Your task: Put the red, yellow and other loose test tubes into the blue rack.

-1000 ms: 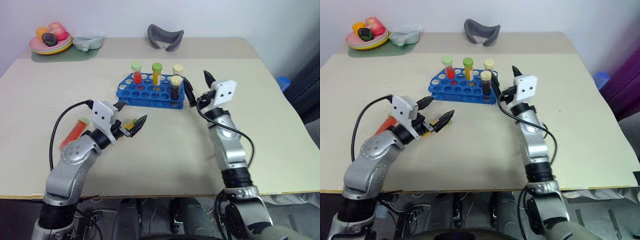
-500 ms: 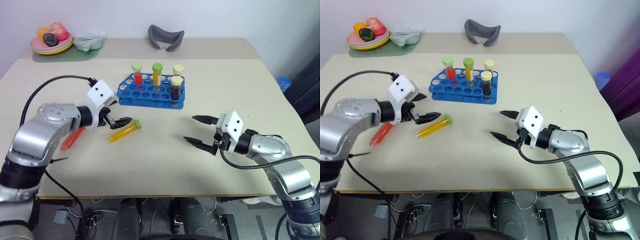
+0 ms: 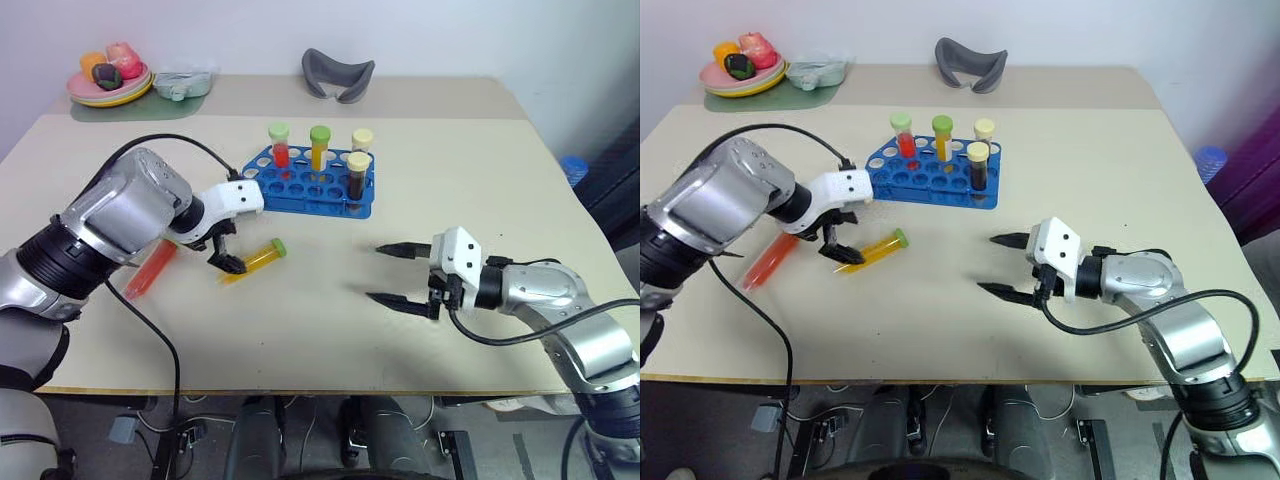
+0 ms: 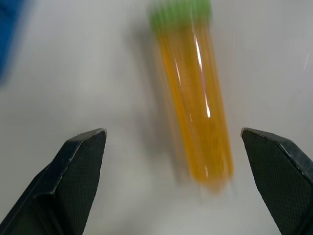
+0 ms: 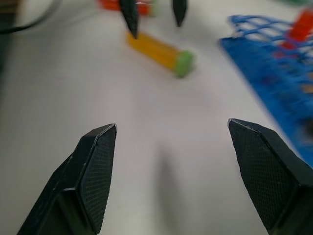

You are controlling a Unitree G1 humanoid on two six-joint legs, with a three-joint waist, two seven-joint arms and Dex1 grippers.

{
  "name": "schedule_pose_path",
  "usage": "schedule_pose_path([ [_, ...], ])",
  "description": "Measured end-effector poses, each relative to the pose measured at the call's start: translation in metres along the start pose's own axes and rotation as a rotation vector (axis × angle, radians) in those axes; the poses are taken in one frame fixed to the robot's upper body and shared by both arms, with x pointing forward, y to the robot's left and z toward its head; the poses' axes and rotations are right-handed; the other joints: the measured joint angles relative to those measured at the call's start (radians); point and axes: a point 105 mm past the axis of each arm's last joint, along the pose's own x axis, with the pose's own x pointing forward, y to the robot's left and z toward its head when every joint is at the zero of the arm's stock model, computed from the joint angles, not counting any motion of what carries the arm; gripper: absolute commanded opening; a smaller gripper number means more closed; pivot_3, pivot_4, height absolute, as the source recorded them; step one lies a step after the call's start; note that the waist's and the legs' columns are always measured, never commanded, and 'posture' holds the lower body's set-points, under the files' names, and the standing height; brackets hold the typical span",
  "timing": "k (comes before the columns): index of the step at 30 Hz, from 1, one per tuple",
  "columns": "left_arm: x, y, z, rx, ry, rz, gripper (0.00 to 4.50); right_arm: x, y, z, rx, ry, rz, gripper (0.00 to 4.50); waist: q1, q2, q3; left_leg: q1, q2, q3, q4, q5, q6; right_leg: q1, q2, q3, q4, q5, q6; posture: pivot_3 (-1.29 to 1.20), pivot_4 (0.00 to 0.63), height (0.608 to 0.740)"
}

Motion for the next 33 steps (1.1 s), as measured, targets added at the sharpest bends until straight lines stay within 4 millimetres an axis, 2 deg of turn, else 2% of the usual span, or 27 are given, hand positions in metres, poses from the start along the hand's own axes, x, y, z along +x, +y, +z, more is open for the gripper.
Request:
schedule_pose_path([
  [9,0.006,-0.008,-0.013,-0.017,0.105,-0.071,4.50,-0.003,0.001,-0.003,0.024,-0.001,-0.007,3.70,0.002,0.000,0.000,0.001,0.000,0.000,0.000,0.000,0.000,0.001,-0.001,0.000,0.000,0.000,0.000,0.00,0.150,0.660],
  [14,0.014,-0.012,-0.001,-0.077,0.097,-0.082,4.50,0.000,0.002,-0.002,0.015,-0.016,-0.006,3.70,0.002,0.000,0.000,0.001,0.000,0.000,0.000,0.000,0.000,0.001,-0.001,0.000,0.000,0.000,0.000,0.00,0.150,0.660],
  [17,0.016,-0.007,0.005,-0.095,0.099,-0.030,4.50,0.001,0.002,-0.001,0.008,-0.021,-0.007,3.70,0.001,0.000,0.000,0.002,0.000,0.000,0.000,0.000,0.000,0.002,-0.001,0.000,0.000,0.000,0.000,0.00,0.150,0.660],
  [22,0.017,-0.003,0.003,-0.112,0.122,0.027,4.50,0.001,0.002,-0.002,0.009,-0.020,-0.006,3.70,0.000,0.000,0.000,0.002,0.000,0.000,0.000,0.000,0.000,0.002,0.000,0.001,0.000,0.000,0.000,0.00,0.150,0.660],
  [33,0.021,-0.015,0.008,-0.122,0.132,0.045,4.50,0.004,0.002,0.000,-0.004,-0.027,-0.009,3.70,0.001,0.000,0.000,0.004,0.000,0.000,0.000,0.000,0.000,0.003,0.000,0.001,0.000,0.000,0.000,0.00,0.150,0.660],
])
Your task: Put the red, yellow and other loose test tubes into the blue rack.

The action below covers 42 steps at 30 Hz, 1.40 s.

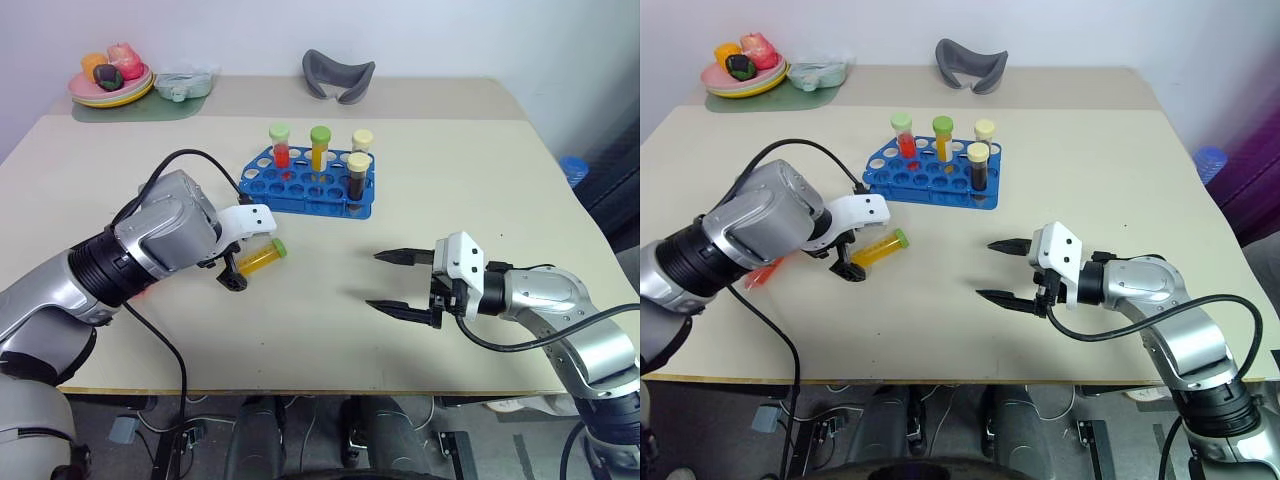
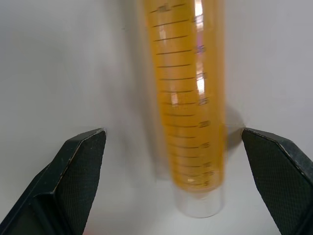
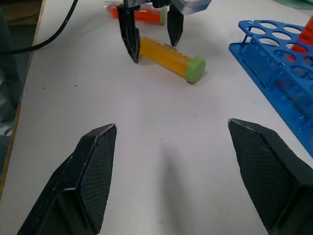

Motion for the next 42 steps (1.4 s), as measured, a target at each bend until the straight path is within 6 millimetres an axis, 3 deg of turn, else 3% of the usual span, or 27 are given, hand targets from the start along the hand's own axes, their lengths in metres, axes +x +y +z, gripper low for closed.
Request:
schedule_pose_path([
  [12,0.002,-0.001,0.005,-0.079,-0.027,0.015,4.50,0.004,0.003,0.000,0.006,-0.012,0.012,3.70,0.003,0.000,0.000,0.003,-0.001,0.000,0.000,0.000,0.000,0.003,-0.001,0.000,0.000,0.000,0.001,0.00,0.150,0.660],
  [15,0.003,-0.003,0.005,-0.085,-0.031,0.003,3.61,0.005,0.003,0.000,0.007,-0.012,0.014,3.77,0.003,0.000,0.000,0.003,-0.001,0.000,0.000,0.000,0.000,0.003,-0.001,0.000,0.000,0.000,0.001,0.00,0.150,0.660],
  [18,0.004,-0.005,0.008,-0.076,-0.039,0.002,2.19,0.005,0.003,-0.001,0.007,-0.010,0.015,3.77,0.002,0.001,0.000,0.004,-0.001,0.000,0.000,0.000,0.000,0.004,-0.001,0.000,0.000,0.000,0.001,0.00,0.150,0.660],
  [23,0.004,-0.002,0.008,-0.079,-0.042,0.019,2.19,0.006,0.004,-0.001,0.008,-0.008,0.019,3.77,0.001,0.001,0.000,0.004,-0.001,0.000,0.000,0.000,0.000,0.004,-0.001,0.000,0.001,0.000,0.001,0.00,0.150,0.660],
  [27,0.004,-0.004,0.009,-0.078,-0.047,0.008,0.88,0.006,0.004,-0.001,0.008,-0.008,0.020,3.77,0.001,0.001,0.000,0.004,-0.001,0.000,0.000,0.000,0.000,0.004,-0.001,0.000,0.001,0.000,0.001,0.00,0.150,0.660],
  [37,-0.006,0.000,0.005,-0.072,-0.119,0.068,0.81,0.007,0.005,-0.002,0.011,-0.007,0.019,3.77,-0.001,0.000,0.000,0.003,-0.001,0.000,0.000,0.000,0.000,0.002,-0.001,0.001,0.002,0.000,0.001,0.00,0.150,0.660],
  [42,-0.056,0.008,0.047,-0.006,-0.588,0.168,0.81,0.005,0.005,-0.004,0.022,-0.003,0.000,3.77,0.003,-0.001,0.000,0.002,-0.002,0.000,0.002,0.000,0.000,0.002,-0.002,0.001,0.002,0.000,0.001,0.00,0.150,0.660],
])
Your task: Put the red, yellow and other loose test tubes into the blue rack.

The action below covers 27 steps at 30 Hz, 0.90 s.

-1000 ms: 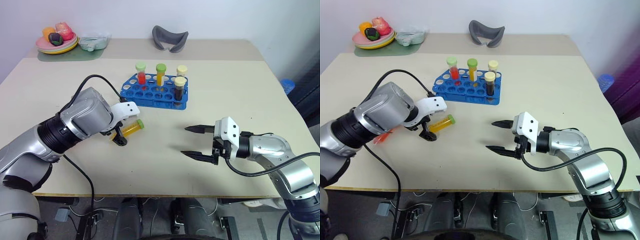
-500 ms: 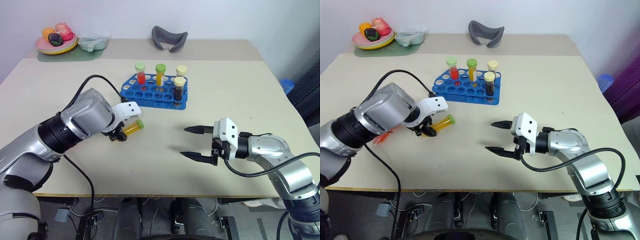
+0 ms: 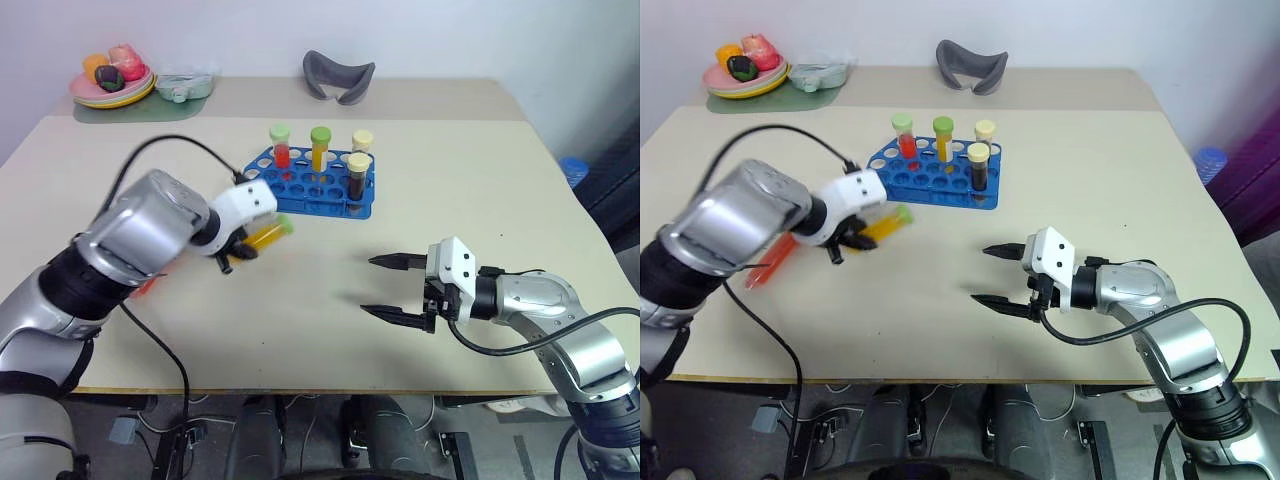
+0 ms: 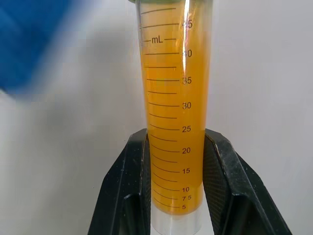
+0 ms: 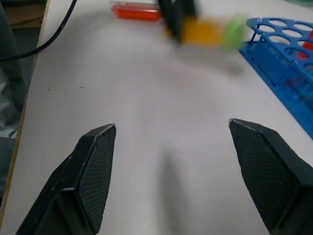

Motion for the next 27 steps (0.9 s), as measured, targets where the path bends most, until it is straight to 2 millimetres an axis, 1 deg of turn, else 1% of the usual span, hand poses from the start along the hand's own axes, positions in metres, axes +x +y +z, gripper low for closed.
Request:
schedule_pose_path([
  [1,-0.008,0.006,0.021,-0.019,-0.173,0.053,0.81,0.000,-0.001,0.000,0.001,-0.001,-0.009,3.77,0.000,0.000,0.000,0.000,-0.001,0.000,0.000,0.000,0.000,0.000,-0.001,0.000,0.000,0.000,0.000,0.00,0.150,0.660],
  [3,-0.018,0.016,0.037,-0.064,-0.346,0.144,0.81,0.000,-0.002,0.000,0.005,-0.004,-0.024,3.77,-0.003,0.000,0.000,0.001,-0.001,0.000,0.000,0.000,0.000,0.000,0.000,0.000,0.001,0.000,0.000,0.00,0.150,0.660],
  [4,-0.023,0.024,0.038,-0.100,-0.412,0.208,0.81,0.001,-0.003,0.000,0.010,-0.010,-0.032,3.77,-0.004,0.000,0.000,0.001,-0.001,0.000,-0.001,0.000,0.000,0.000,0.000,0.000,0.001,0.000,0.000,0.00,0.150,0.660],
  [6,-0.024,0.034,0.032,-0.180,-0.519,0.329,0.81,0.003,-0.005,0.001,0.017,-0.025,-0.055,3.77,-0.006,0.001,-0.001,0.002,-0.001,-0.001,-0.001,0.000,0.000,0.000,0.001,0.002,0.002,0.000,0.000,0.00,0.150,0.660],
  [8,-0.014,0.034,0.023,-0.268,-0.587,0.408,0.81,0.005,-0.007,0.004,0.014,-0.042,-0.073,3.77,-0.005,0.000,0.000,0.001,-0.001,-0.001,-0.001,0.000,0.000,-0.001,0.000,0.002,0.003,0.000,0.000,0.00,0.150,0.660],
  [10,-0.002,0.031,0.018,-0.309,-0.632,0.464,0.81,0.008,-0.011,0.009,0.003,-0.062,-0.092,3.77,-0.001,0.000,0.000,0.000,-0.002,-0.001,0.000,0.000,0.000,-0.001,0.000,0.002,0.003,0.000,0.000,0.00,0.150,0.660],
  [12,0.019,0.026,0.019,-0.296,-0.656,0.549,0.81,0.012,-0.015,0.016,-0.013,-0.086,-0.105,3.77,0.007,0.000,-0.001,0.001,-0.004,-0.002,0.000,0.000,0.000,-0.001,-0.002,0.002,0.003,0.000,0.001,0.00,0.150,0.660],
  [14,0.042,0.015,0.023,-0.248,-0.644,0.571,0.81,0.013,-0.017,0.019,-0.021,-0.090,-0.112,3.77,0.019,0.000,-0.001,0.000,-0.006,-0.002,0.000,0.000,0.001,-0.001,-0.003,0.002,0.003,0.000,0.001,0.00,0.150,0.660],
  [16,0.059,0.008,0.028,-0.217,-0.661,0.583,0.81,0.013,-0.018,0.020,-0.020,-0.090,-0.115,3.77,0.022,0.000,-0.001,0.000,-0.006,-0.002,0.000,0.000,0.001,-0.001,-0.003,0.002,0.004,0.000,0.001,0.00,0.150,0.660],
  [21,0.082,0.006,0.041,-0.213,-0.749,0.610,0.81,0.013,-0.023,0.019,-0.013,-0.083,-0.127,3.77,0.022,0.000,-0.001,0.000,-0.006,-0.002,0.001,-0.001,0.001,-0.001,-0.003,0.001,0.004,0.000,0.001,0.00,0.150,0.660],
  [25,0.095,0.007,0.042,-0.223,-0.786,0.626,0.81,0.012,-0.026,0.021,-0.017,-0.085,-0.143,3.77,0.022,0.000,-0.001,0.000,-0.006,-0.002,0.001,-0.001,0.001,-0.001,-0.003,0.001,0.004,0.000,0.001,0.00,0.150,0.660],
  [27,0.098,0.008,0.041,-0.225,-0.797,0.633,0.81,0.012,-0.026,0.021,-0.015,-0.083,-0.149,3.77,0.022,0.000,-0.001,0.000,-0.006,-0.002,0.001,-0.001,0.001,-0.001,-0.003,0.001,0.004,0.000,0.001,0.00,0.150,0.660],
])
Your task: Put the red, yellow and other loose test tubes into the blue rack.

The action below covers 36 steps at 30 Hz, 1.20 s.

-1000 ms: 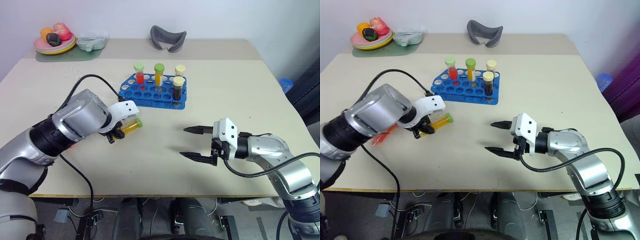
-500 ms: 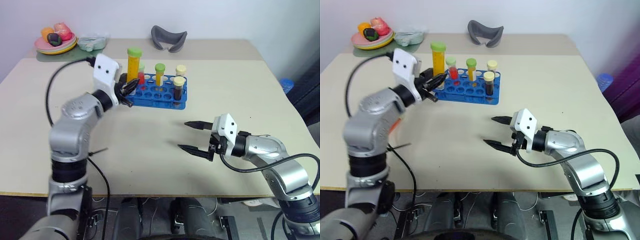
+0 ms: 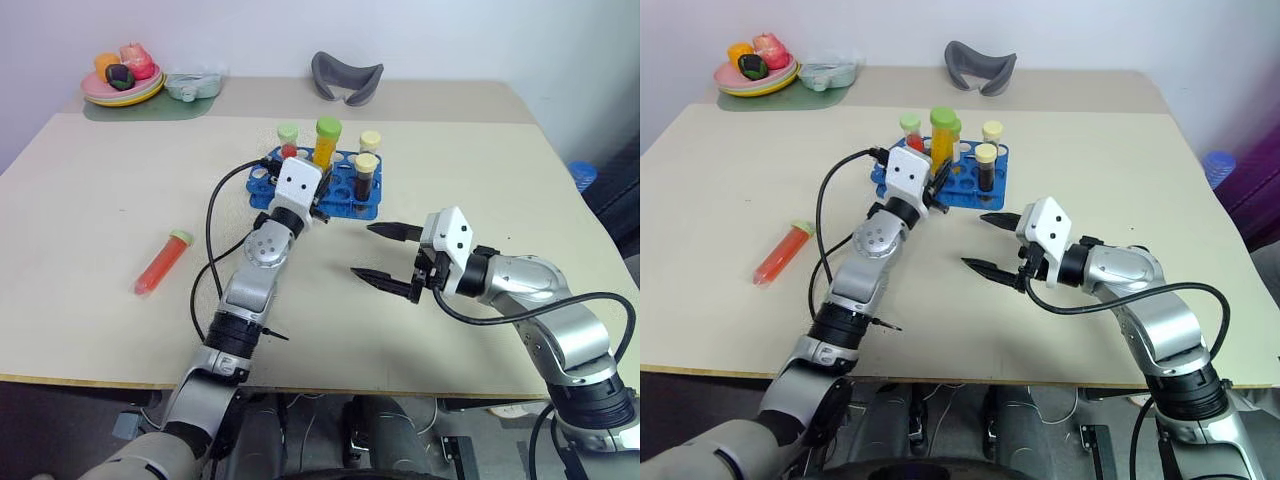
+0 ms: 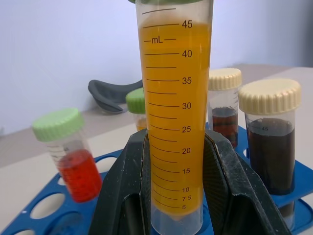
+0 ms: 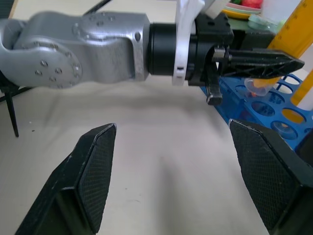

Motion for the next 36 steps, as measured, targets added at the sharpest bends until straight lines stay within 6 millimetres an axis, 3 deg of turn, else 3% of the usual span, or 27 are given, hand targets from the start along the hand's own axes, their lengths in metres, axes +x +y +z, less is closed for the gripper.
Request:
schedule_pose_path([
  [5,0.006,0.000,0.000,-0.020,-0.041,0.018,0.81,-0.002,-0.002,-0.002,0.014,0.010,-0.029,3.77,0.001,0.000,0.000,0.000,0.000,0.000,0.000,0.000,0.000,0.000,0.000,0.000,0.000,0.000,0.000,0.00,0.150,0.660],
  [11,0.005,-0.002,-0.018,-0.099,-0.008,0.035,0.81,-0.006,-0.005,-0.001,0.016,0.009,-0.066,3.77,0.000,0.000,0.000,0.000,0.000,0.000,0.000,0.000,0.000,0.000,0.000,0.000,0.000,0.000,0.000,0.00,0.150,0.660],
  [22,0.008,-0.016,-0.022,-0.145,-0.027,-0.015,0.81,-0.006,-0.005,-0.002,0.023,0.013,-0.081,3.77,0.000,0.000,0.000,0.000,0.000,0.000,0.000,0.000,0.000,0.000,0.000,0.000,0.000,0.000,0.000,0.00,0.150,0.660],
  [36,0.011,-0.011,-0.026,-0.116,-0.023,0.008,0.81,-0.004,-0.003,0.001,0.022,-0.004,-0.083,3.77,0.000,0.000,0.000,0.000,0.000,0.000,0.000,0.000,0.000,0.000,0.000,0.000,0.000,0.000,0.001,0.00,0.150,0.660],
])
